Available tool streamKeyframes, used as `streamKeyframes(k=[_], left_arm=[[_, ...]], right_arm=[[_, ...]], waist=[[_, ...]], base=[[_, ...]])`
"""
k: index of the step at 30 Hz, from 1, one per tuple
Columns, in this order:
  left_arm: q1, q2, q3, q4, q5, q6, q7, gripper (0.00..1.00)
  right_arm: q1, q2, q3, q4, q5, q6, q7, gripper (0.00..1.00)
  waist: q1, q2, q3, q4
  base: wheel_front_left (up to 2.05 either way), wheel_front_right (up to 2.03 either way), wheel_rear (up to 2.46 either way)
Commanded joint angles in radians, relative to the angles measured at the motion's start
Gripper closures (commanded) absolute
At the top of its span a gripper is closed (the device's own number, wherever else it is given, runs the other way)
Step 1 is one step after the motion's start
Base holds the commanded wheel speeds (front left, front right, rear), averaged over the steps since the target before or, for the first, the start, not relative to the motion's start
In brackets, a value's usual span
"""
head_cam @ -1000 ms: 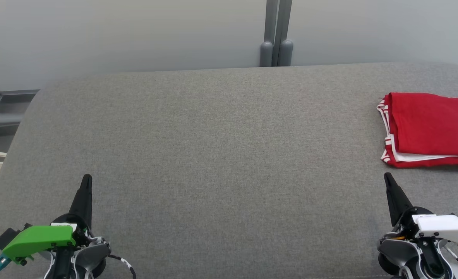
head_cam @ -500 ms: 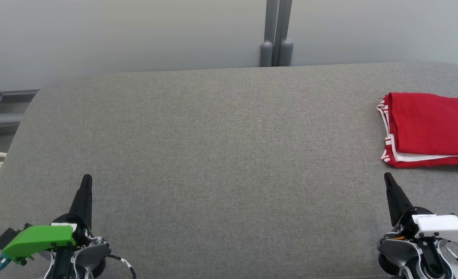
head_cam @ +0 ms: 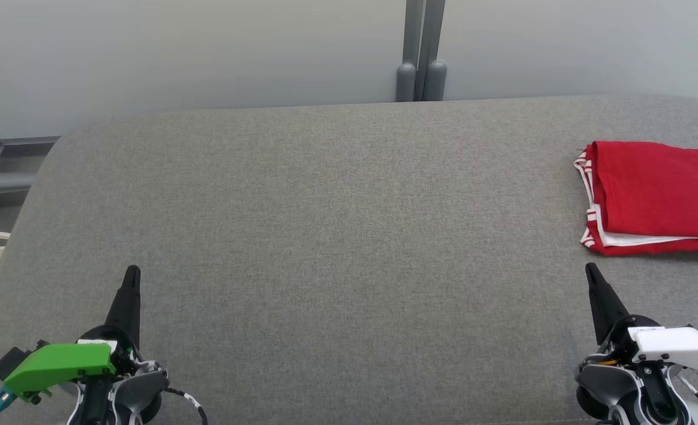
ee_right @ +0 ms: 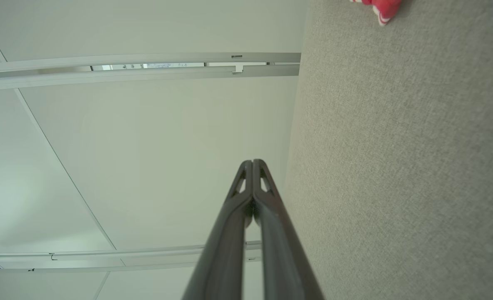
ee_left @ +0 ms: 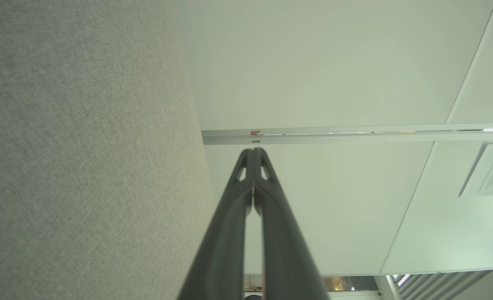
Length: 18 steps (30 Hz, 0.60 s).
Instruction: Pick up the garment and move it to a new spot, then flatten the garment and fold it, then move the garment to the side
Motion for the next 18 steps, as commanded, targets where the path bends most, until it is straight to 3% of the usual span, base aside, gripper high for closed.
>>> streamKeyframes(k=[1, 18], left_arm=[[-0.015, 0.007, 0.002, -0.003, 0.001, -0.006, 0.003, 1.00], [-0.015, 0.007, 0.002, -0.003, 0.001, -0.006, 0.003, 1.00]], right_arm=[[-0.009, -0.005, -0.002, -0.005, 0.003, 0.000, 0.004, 1.00], [-0.009, -0.005, -0.002, -0.005, 0.003, 0.000, 0.004, 1.00]], waist=[[0.0000, 0.0000, 0.000, 0.000], [0.0000, 0.0000, 0.000, 0.000]], base=[[0.00, 0.00, 0.00], [0.00, 0.00, 0.00]])
